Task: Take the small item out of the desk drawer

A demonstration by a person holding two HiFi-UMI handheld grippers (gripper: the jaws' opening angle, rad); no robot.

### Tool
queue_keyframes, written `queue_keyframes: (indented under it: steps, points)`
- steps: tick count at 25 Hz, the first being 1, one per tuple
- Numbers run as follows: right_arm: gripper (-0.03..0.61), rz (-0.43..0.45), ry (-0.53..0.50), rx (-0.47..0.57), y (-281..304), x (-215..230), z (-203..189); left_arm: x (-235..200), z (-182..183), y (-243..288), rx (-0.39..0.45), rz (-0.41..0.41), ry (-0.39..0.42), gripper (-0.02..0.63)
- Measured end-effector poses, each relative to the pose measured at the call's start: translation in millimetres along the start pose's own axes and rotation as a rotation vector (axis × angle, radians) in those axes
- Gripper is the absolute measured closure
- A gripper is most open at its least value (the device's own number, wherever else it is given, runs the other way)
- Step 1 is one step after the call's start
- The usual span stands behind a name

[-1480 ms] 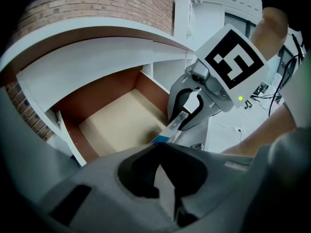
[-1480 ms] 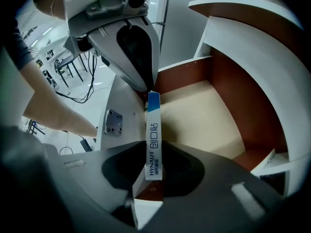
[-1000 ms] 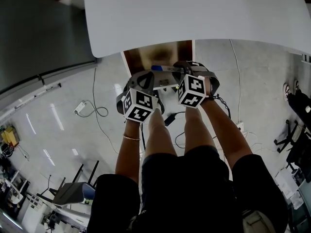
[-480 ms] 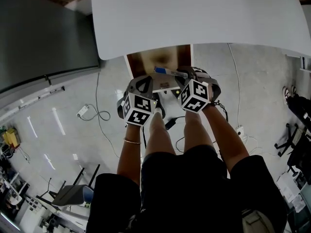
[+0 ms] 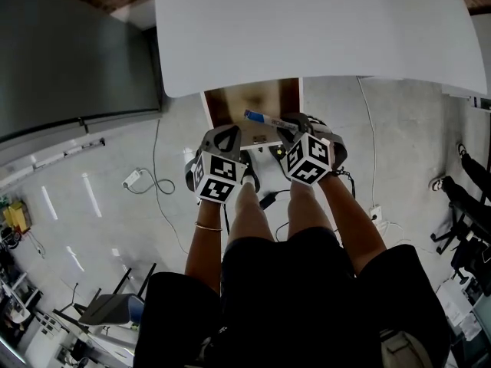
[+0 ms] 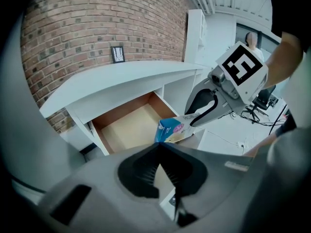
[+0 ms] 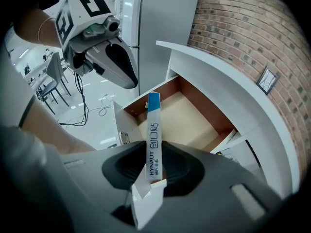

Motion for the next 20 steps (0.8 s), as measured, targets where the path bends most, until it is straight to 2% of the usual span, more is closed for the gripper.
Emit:
queue_keyframes:
  steps: [15, 20]
  points:
    - [0.471, -0.047, 0.105, 0.052, -38, 16, 13, 2, 32, -28, 0.041, 0.006, 0.009, 0.615]
    - [0.469, -0.059, 0.132, 0.073, -53, 17, 18, 3, 39, -43, 0.067, 0.006, -0.015, 0.615]
Point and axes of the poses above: the fingertips, and each gripper's own axes: y forward along the fingers, x to its right, z out of its top, the point moved 3 cm from there along -y, backward along the fingers, and after that the axes turned 5 degrees about -y, right-handed, at the moved point
